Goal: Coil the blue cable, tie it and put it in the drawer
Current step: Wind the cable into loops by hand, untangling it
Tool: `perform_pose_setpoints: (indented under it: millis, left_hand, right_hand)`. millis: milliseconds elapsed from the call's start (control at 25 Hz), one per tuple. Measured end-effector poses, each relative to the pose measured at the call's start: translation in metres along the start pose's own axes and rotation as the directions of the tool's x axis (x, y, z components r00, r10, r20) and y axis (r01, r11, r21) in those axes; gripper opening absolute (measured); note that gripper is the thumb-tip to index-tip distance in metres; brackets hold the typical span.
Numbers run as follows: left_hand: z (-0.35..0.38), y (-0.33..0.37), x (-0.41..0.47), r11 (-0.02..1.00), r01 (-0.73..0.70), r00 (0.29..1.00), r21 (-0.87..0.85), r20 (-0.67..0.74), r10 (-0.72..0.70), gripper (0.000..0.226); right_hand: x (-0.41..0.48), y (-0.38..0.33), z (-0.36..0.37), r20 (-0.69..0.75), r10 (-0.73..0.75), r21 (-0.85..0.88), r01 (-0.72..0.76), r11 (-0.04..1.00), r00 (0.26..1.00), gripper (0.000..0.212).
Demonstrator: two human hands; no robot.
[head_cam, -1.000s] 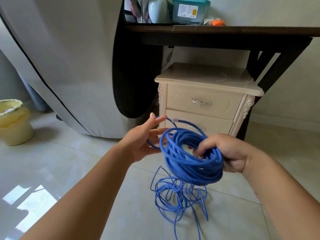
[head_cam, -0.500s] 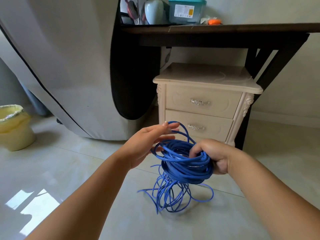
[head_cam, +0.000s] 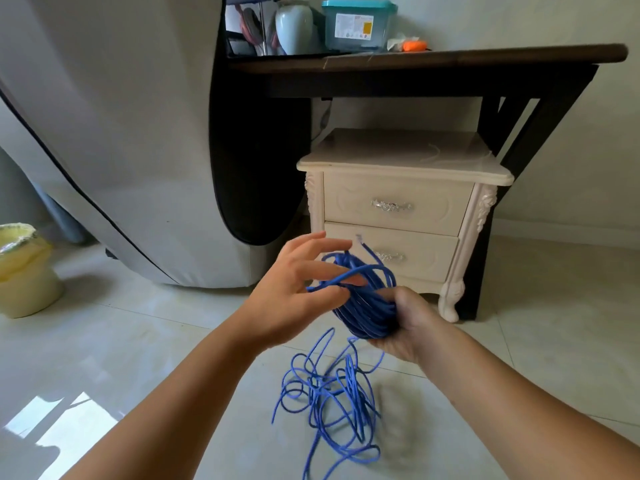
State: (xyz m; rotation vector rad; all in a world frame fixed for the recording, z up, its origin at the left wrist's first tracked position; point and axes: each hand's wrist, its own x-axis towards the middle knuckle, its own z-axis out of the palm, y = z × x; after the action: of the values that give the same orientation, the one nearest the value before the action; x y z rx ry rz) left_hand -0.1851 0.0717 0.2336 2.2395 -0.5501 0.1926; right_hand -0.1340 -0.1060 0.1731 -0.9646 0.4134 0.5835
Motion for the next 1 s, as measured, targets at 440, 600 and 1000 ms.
perform_pose_setpoints:
  millis: [440, 600, 1000]
  left_hand:
    - [-0.001, 0.008, 0.003, 0.997, -0.015, 0.796, 0.077, -0.602, 0.058, 0.037]
    - [-0.001, 0.001, 0.007, 0.966, 0.012, 0.974, 0.259, -0.22, 0.047, 0.087]
    - [0.018, -0.023, 0.023, 0.947, 0.248, 0.968, 0.203, -0.08, -0.236, 0.038]
  right_hand:
    - [0.002, -0.012, 0.012, -0.127, -0.537, -0.275, 0.49, 0.827, 0.834, 0.022]
    - [-0.007, -0.003, 0.012, 0.084, -0.66, -0.625, 0.555, 0.548, 0.747, 0.039]
    - [-0.019, 0.002, 0.016, 0.476, -0.601, -0.677, 0.703, 0.216, 0.642, 0.06]
